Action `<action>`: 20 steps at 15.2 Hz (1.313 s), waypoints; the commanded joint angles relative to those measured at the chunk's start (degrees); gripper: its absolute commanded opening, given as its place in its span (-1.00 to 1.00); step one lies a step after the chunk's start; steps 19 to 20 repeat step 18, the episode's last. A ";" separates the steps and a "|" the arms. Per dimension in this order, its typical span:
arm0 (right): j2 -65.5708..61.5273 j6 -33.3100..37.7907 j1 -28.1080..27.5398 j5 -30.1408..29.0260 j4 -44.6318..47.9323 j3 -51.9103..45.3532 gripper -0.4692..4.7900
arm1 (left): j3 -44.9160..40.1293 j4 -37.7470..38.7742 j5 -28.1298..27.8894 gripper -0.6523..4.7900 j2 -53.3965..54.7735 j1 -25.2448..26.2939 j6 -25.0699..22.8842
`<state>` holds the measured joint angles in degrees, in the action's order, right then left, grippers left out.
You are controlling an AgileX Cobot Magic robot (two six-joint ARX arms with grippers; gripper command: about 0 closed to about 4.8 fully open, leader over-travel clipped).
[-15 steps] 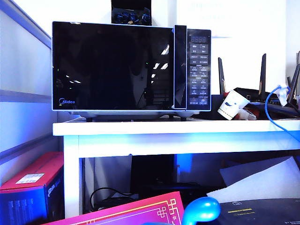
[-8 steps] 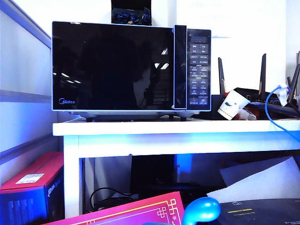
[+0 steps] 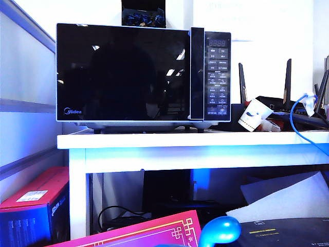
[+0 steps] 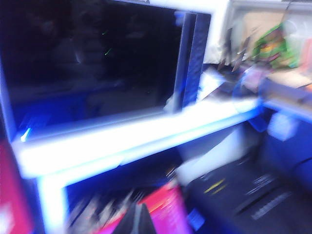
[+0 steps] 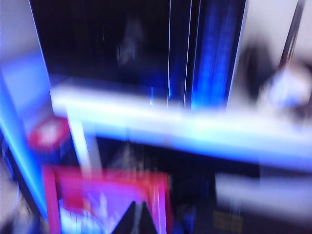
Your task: Open the microwave door, place the box of snacks from the top of the microwave inside, then close the microwave door.
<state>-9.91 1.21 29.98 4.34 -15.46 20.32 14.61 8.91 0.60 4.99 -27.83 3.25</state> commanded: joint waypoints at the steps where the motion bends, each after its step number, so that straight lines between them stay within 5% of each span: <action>1: 4.63 3.37 0.00 0.02 1.16 -8.87 -0.84 | -6.36 -0.48 -0.98 -0.78 -0.04 0.09 -2.25; 6: 9.77 3.39 0.02 -0.09 0.83 -18.43 -0.84 | -13.75 -0.42 -0.98 -0.78 -0.07 0.09 -6.03; 20: 9.79 3.32 0.00 -0.37 0.92 -18.47 -0.84 | -14.27 0.83 -0.59 -0.78 -0.09 0.09 -5.42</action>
